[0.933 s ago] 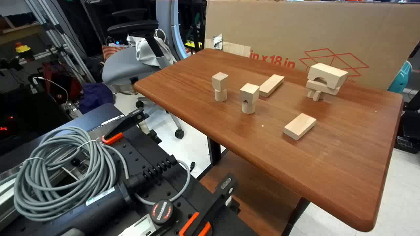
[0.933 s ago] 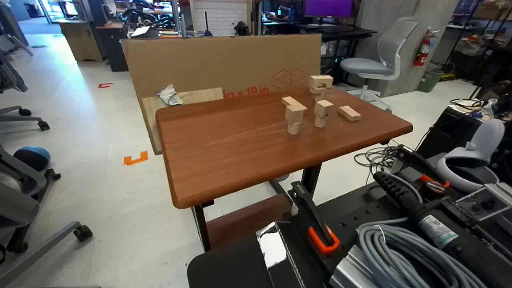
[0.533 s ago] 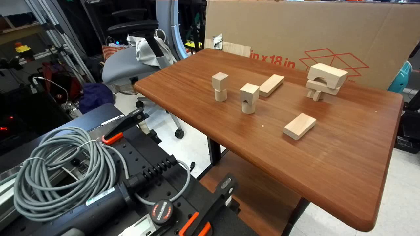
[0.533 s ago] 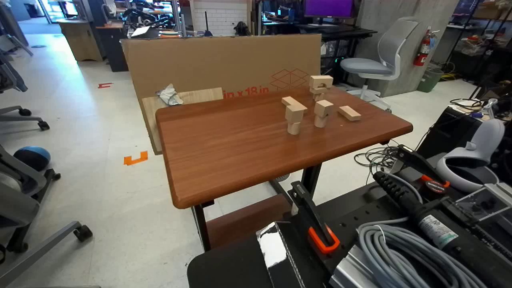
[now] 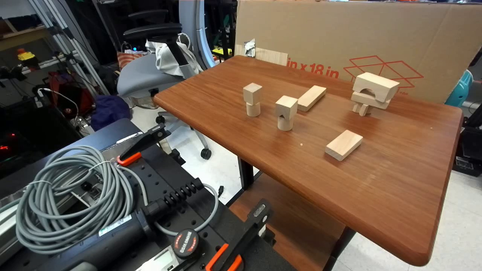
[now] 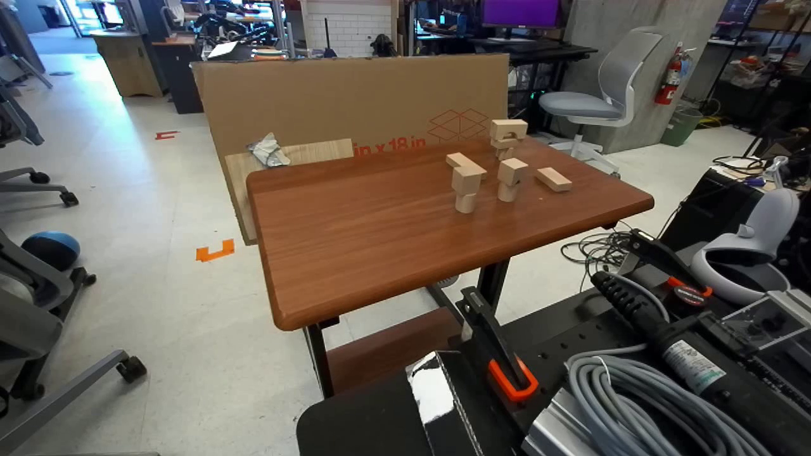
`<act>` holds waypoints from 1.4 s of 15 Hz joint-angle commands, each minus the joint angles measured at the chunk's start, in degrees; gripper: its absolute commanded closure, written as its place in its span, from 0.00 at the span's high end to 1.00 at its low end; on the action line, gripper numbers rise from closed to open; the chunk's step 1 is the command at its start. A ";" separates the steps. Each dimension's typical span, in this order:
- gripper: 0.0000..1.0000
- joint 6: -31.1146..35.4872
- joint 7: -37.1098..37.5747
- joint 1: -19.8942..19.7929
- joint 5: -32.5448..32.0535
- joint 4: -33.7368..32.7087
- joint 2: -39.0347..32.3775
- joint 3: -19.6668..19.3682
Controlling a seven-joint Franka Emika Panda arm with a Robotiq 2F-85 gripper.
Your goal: Put a rectangular block on top of the cubes
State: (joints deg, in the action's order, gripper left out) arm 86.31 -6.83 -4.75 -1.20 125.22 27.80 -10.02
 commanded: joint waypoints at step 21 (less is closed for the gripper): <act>1.00 27.16 14.23 4.04 0.23 -16.16 -37.23 9.30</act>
State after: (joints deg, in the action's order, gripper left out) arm 112.07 5.64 -1.09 -0.64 115.19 -2.28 -0.91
